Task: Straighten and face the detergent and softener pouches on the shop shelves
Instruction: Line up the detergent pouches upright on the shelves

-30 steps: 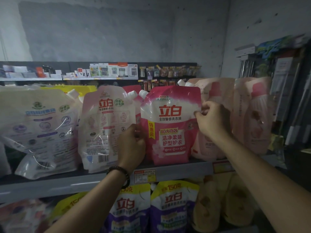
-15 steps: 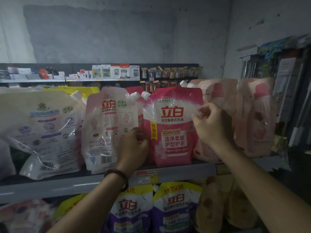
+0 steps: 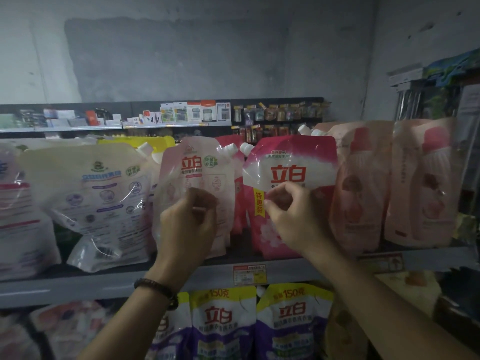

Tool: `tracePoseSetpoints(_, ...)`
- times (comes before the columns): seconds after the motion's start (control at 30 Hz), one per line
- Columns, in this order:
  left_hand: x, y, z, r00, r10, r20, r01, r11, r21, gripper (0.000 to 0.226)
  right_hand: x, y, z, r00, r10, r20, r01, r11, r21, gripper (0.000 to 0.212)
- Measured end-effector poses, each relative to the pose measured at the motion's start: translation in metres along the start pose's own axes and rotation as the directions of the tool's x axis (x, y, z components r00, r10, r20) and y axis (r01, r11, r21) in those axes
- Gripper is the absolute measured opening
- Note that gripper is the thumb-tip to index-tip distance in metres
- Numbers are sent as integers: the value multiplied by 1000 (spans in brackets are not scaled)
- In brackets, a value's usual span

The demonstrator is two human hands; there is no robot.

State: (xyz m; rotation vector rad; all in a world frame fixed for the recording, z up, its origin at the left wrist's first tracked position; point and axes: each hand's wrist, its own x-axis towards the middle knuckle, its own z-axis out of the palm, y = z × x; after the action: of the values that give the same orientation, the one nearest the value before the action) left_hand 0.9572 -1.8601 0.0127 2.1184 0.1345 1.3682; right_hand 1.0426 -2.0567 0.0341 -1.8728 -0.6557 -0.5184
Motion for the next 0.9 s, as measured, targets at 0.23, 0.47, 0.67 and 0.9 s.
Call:
tracePoseSetpoints(0.23, 6, -27, -39, 960, 58, -275, -25, 992, 121, 29, -8, -15, 28, 995, 6, 100, -8, 1000, 27, 6)
tracePoseSetpoints(0.47, 16, -62, -46, 986, -162, -36, 166, 980, 112, 35, -11, -26, 46, 986, 3, 164, -11, 999, 50, 7)
tracePoseSetpoints(0.67, 23, -66, -41, 966, -248, 73, 244, 968, 64, 28, -19, -37, 59, 925, -23, 379, 25, 1000, 0, 54)
tracePoseSetpoints(0.9, 25, -75, -39, 947, -320, 24, 320, 947, -8, 38, -26, -46, 70, 914, -86, 397, 81, 996, 30, 64)
